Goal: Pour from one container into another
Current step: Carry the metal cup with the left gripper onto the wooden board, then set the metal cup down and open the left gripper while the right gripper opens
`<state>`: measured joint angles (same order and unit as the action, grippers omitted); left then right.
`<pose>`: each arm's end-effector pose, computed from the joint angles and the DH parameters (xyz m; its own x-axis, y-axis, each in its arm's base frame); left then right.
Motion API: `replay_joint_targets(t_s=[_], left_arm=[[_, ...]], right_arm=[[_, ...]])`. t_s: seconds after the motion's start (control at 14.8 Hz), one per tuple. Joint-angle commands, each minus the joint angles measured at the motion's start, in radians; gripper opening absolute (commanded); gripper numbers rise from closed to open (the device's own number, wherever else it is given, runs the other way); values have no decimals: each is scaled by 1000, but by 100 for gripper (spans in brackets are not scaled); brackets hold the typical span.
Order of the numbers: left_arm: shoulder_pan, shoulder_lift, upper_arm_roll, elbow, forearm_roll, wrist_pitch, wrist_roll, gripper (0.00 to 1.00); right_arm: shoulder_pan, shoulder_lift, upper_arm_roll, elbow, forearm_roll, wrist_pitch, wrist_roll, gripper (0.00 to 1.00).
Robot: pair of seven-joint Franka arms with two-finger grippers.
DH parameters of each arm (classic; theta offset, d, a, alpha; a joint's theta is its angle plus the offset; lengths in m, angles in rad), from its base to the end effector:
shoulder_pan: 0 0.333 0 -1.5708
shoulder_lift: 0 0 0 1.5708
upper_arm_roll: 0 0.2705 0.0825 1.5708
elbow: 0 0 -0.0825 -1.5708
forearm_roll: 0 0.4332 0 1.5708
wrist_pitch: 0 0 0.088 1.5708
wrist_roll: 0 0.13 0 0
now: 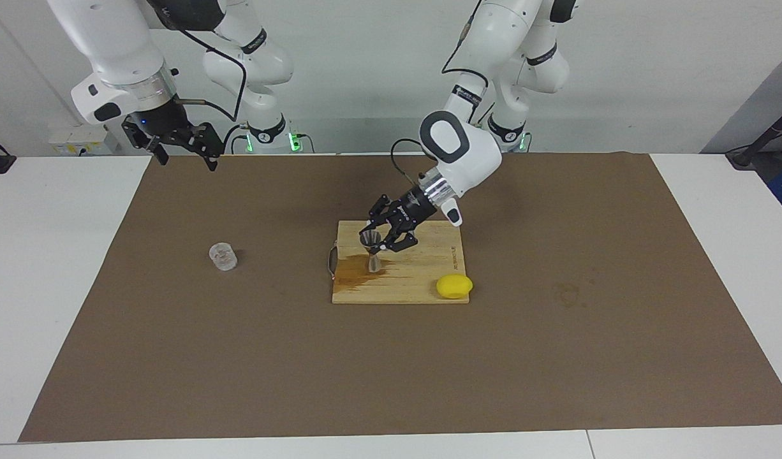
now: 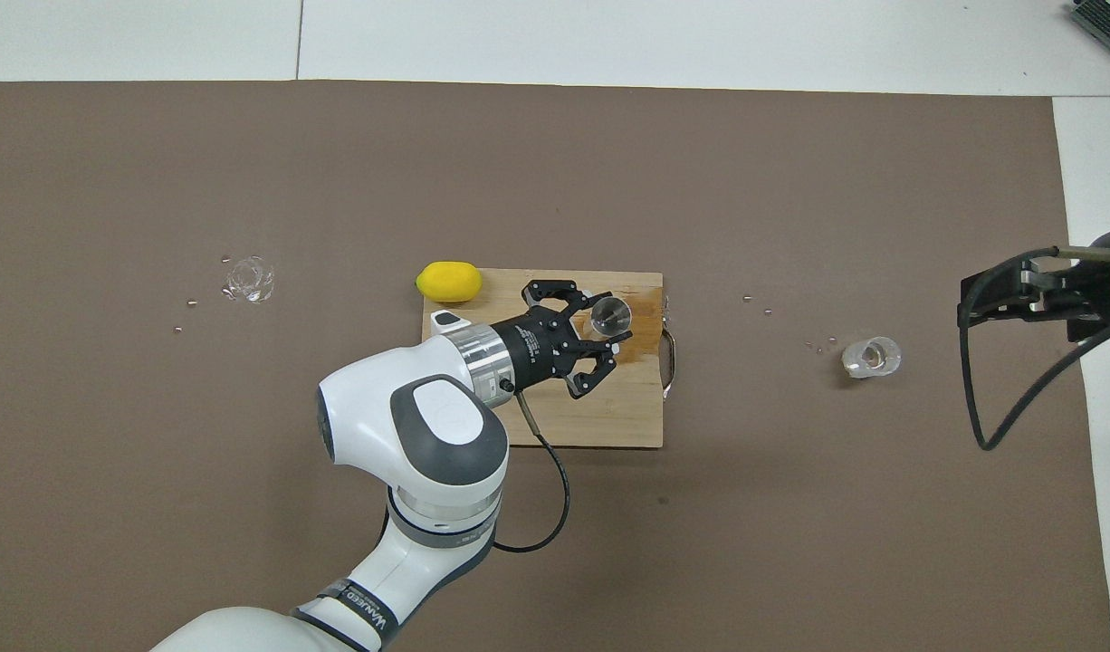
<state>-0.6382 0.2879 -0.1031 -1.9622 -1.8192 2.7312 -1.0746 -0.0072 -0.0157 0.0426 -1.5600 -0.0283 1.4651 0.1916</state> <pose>0.5064 -0.4248 0.2587 -0.2141 0.4395 -0.8724 0.9280 0.3702 -0.0413 0.5863 0.0170 0.5622 0.9847 -0.1586 -0.0721 -0.1557 -0.9868 0.0435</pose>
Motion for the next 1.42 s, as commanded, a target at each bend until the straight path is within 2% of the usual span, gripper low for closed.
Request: replay_joint_targets(t_s=[0.0,0.47,0.68,0.74,0.81,0.88,1.08,1.35], left_arm=[[-34,26,17,34,-20,19,-5,0],[-38,54,17,40,-15,19,-2,0],[-38,56,17,39,-12,19,-4,0],[-38,56,17,37,-12,19,-5,12],[-38,56,17,37,-12,19,-5,63],[-38,56,19,37,-6,19,-5,100],[-37,56,17,39,8,16,-4,100],[-47,18,16,13,75,13,-4,100]], right_arm=[[-16,-18,3,-20,19,8,-23,100],[-16,-12,3,-14,21,30,6,99],[-14,-12,3,-15,21,38,174,99],[-13,-12,3,-15,22,37,243,99],[-13,-12,3,-18,22,38,317,99],[-17,-10,5,-18,27,38,392,99],[-72,-4,2,-47,134,67,618,99],[-148,-3,2,-178,257,144,853,99]])
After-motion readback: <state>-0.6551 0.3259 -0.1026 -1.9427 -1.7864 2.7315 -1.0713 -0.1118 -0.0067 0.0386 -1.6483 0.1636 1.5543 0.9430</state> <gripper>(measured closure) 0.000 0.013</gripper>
